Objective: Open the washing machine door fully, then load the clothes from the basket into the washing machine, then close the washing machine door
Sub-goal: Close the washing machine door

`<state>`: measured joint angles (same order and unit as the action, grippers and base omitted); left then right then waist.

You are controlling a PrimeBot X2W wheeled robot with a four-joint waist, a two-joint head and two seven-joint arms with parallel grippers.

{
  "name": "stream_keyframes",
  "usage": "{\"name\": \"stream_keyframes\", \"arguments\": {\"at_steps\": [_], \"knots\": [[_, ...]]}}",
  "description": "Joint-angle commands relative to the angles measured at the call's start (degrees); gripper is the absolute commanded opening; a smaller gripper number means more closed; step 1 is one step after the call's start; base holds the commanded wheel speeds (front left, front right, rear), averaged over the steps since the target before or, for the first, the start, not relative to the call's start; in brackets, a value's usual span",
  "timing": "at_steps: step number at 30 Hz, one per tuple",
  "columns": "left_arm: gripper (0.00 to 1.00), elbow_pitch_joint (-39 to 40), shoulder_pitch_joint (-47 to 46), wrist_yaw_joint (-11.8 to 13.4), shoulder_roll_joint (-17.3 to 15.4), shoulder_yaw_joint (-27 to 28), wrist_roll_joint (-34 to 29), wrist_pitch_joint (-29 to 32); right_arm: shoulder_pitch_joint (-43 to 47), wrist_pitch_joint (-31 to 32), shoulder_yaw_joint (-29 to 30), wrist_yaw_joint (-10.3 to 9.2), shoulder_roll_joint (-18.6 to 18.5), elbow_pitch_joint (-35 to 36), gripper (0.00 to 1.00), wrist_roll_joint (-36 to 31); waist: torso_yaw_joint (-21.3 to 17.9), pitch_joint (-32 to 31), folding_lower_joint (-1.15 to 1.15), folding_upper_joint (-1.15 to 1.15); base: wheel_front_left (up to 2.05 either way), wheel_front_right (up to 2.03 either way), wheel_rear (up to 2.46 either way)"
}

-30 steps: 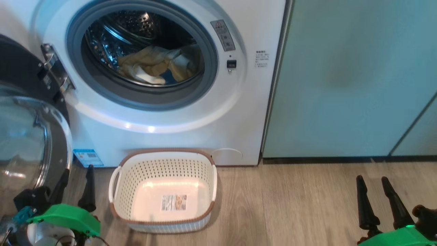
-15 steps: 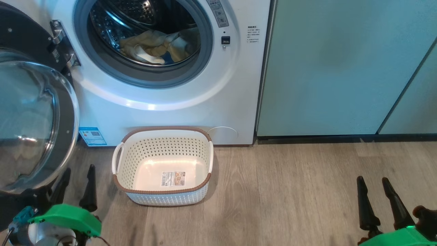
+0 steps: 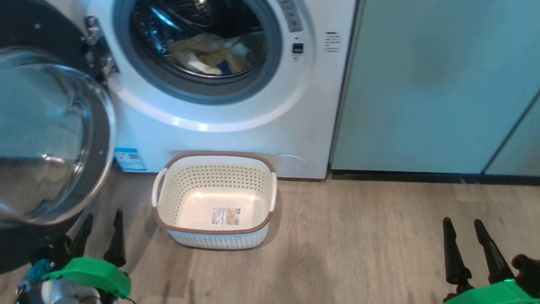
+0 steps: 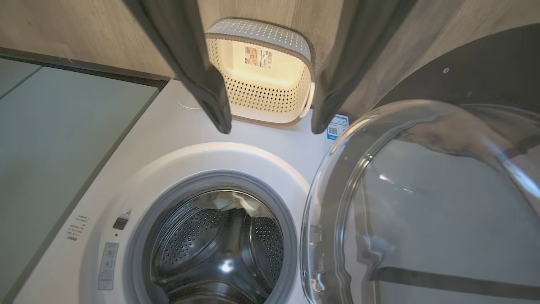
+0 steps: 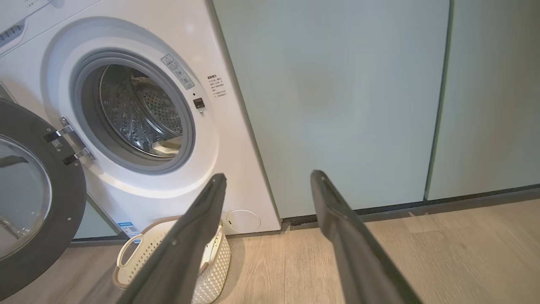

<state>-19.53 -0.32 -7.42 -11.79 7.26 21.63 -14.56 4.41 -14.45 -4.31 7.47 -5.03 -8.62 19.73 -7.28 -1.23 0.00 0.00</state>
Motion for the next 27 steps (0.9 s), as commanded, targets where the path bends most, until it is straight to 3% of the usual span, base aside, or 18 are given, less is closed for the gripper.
{"name": "stream_keyframes", "arguments": {"at_steps": [1,17,27], "knots": [[1.0,1.41,-3.29,-0.06,-0.8,2.27,-0.63,-0.44,-1.41,-0.55,-1.08,0.02,-0.75,1.9,1.0,-0.04,1.55,-0.05,0.0,0.0,0.0,0.0,0.0],[1.0,1.33,-4.26,-0.07,1.04,5.56,-3.54,-0.44,-2.83,-0.55,-1.81,0.02,-0.35,2.09,1.0,-0.04,18.8,0.7,0.0,0.0,0.0,0.0,0.0],[1.0,1.64,-4.91,-0.07,2.39,6.11,-4.18,-0.44,-3.79,-0.55,-2.12,0.02,-0.74,2.02,1.0,0.03,26.14,1.33,0.0,0.0,0.0,0.0,0.0]]}}
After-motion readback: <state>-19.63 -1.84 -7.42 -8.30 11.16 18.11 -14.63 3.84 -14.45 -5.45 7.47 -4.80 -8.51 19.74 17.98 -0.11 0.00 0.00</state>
